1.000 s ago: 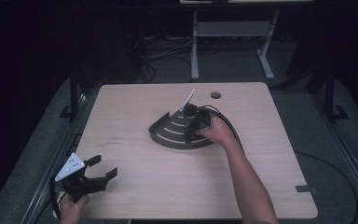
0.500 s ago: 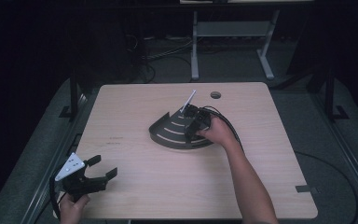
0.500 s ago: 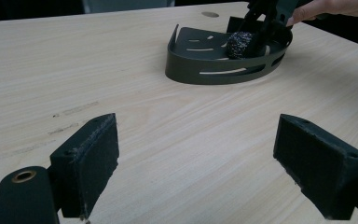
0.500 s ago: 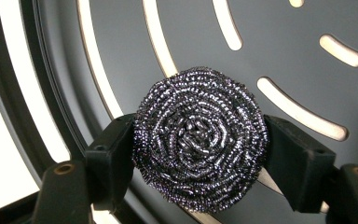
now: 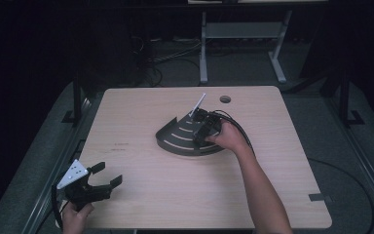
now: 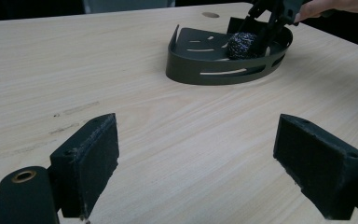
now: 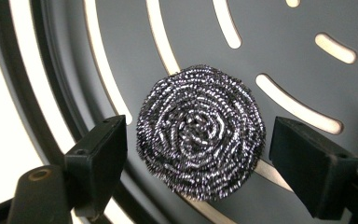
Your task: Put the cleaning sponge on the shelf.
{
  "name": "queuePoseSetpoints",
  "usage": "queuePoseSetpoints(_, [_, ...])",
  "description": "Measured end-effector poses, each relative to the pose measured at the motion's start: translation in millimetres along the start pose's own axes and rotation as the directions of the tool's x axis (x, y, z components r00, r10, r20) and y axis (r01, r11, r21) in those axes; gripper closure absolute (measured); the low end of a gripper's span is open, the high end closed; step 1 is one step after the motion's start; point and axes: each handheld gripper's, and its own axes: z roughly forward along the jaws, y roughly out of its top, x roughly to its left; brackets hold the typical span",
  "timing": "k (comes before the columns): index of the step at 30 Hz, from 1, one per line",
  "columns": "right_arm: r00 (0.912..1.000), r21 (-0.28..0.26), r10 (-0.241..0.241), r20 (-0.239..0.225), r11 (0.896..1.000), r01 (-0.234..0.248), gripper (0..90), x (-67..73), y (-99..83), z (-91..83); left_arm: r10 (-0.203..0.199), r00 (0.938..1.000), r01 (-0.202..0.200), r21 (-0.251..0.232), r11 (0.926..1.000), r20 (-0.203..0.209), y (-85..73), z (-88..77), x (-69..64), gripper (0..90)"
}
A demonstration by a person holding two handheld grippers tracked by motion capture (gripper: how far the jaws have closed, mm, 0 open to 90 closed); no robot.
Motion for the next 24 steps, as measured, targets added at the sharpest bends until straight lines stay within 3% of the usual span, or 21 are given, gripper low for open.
queuePoseSetpoints(10, [1.0, -0.048, 0.003, -0.006, 0.999, -0.004, 16.9, 1.4, -5.0, -18.0, -0.001, 1.0, 0.001, -0.001, 1.0, 0.0, 0.0, 0.5, -0.5, 13.3])
queuePoseSetpoints(24, [1.0, -0.074, 0.003, 0.003, 0.997, -0.003, 16.7, 3.9, -13.5, -37.1, 0.006, 1.0, -0.006, 0.001, 1.0, 0.004, 0.3, 0.5, -1.7, 13.3])
